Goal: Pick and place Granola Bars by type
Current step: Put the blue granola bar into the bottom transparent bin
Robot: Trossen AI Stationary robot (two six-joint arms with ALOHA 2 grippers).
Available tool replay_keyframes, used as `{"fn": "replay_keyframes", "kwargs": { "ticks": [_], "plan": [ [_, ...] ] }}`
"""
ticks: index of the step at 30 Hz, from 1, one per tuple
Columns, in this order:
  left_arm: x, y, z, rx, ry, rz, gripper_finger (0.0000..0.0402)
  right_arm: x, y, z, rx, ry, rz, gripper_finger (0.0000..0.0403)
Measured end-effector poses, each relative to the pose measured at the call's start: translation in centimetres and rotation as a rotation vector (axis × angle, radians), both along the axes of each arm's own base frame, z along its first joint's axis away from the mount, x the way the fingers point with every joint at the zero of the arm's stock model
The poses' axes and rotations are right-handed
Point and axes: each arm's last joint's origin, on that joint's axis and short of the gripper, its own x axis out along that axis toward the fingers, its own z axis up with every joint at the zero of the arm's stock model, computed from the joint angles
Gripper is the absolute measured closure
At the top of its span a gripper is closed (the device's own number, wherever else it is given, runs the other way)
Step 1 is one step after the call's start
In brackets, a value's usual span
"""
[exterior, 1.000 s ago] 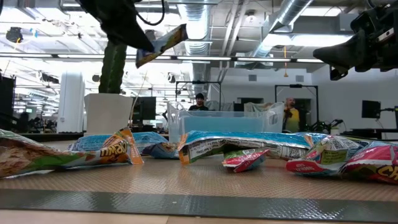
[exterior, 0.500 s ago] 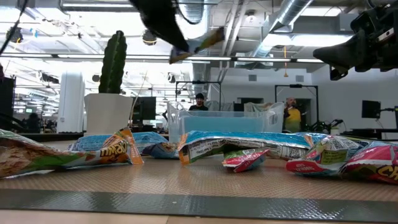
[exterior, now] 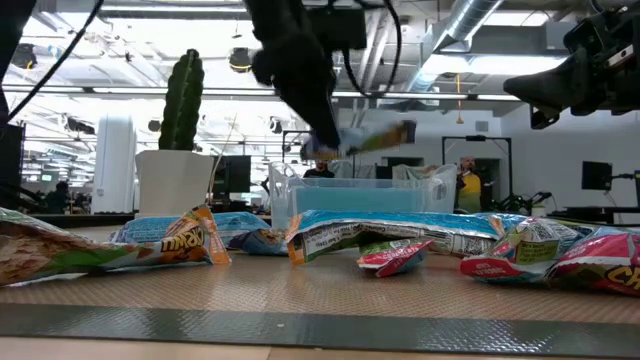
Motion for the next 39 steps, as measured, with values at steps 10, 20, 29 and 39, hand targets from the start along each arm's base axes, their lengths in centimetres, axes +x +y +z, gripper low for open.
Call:
{"fn": "replay_keyframes", "kwargs": {
  "ticks": [10, 20, 29, 39],
  "plan": [
    [0.33, 0.08, -1.17, 0.038, 0.039, 0.007, 0.0364, 0.0, 0.0, 0.0, 0.0, 0.0, 0.0, 0.0403],
    [0.24, 0.09, -1.21, 0.041, 0.049, 0.009, 0.0364, 0.0, 0.0, 0.0, 0.0, 0.0, 0.0, 0.0403],
    [0.12, 0.09, -1.26, 0.042, 0.061, 0.011, 0.0336, 0.0, 0.0, 0.01, 0.0, 0.0, 0.0, 0.0403],
    [-0.31, -0.58, -1.23, 0.046, 0.088, 0.02, 0.027, 0.0, 0.0, 0.0, 0.0, 0.0, 0.0, 0.0403]
  ]
}}
